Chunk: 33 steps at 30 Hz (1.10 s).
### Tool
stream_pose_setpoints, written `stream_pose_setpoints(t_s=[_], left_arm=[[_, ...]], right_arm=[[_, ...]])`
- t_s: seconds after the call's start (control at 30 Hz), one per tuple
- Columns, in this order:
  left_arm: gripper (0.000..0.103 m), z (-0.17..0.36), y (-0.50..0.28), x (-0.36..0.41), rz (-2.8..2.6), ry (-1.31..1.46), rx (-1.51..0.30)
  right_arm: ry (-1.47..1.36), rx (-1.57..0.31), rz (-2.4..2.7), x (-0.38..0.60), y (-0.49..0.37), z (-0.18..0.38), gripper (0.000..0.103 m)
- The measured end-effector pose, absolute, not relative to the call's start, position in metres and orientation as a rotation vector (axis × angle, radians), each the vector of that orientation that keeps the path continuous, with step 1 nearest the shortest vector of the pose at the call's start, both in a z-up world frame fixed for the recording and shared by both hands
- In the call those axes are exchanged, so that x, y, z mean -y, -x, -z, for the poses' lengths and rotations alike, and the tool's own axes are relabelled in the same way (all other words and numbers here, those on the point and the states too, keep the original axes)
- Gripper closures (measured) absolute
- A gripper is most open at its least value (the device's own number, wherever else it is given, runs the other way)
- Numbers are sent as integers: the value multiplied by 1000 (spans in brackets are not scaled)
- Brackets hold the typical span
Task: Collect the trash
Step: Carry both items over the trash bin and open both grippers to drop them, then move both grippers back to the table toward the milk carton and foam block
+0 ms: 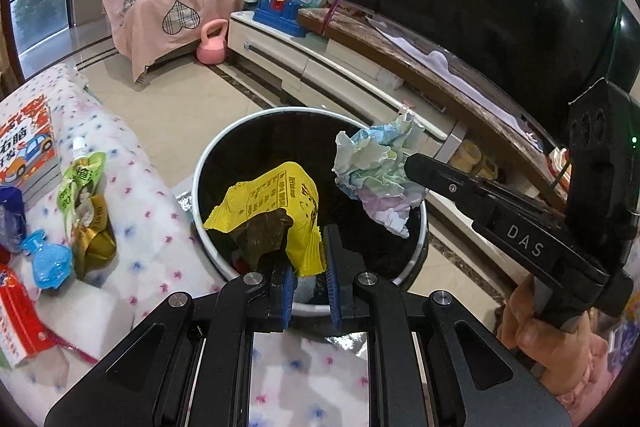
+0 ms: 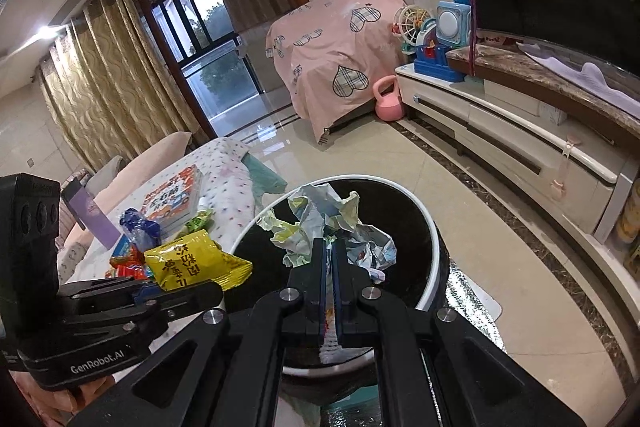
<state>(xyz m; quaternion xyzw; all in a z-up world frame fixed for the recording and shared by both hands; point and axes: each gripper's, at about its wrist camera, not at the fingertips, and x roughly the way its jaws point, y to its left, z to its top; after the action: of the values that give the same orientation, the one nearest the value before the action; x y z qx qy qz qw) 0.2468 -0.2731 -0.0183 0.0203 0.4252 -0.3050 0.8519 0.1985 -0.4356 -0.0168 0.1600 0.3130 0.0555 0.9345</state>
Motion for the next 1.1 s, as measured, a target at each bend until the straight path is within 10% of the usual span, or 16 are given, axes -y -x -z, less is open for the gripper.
stream_pose_setpoints(t_s=[0.13,0.27,0.43,0.73,1.1], left_arm=[[89,25,-251,276,633,-36,-915],[59,29,-253,277,627,-28,-930],[48,28,-249,270,615,-17,-923],[44,27,-227,225,573,59,-915],[43,35,-183,142,469,139,-907]], right_arm=[[-330,-657,-108,439,-205,22,100],[-340,-673,-113,441,-210,28,96],[-365,-678,-119,445,-210,31,82],[-393,-638,-127,438,-190,23,31],[-393,-656,-219,386,-159,26,18]])
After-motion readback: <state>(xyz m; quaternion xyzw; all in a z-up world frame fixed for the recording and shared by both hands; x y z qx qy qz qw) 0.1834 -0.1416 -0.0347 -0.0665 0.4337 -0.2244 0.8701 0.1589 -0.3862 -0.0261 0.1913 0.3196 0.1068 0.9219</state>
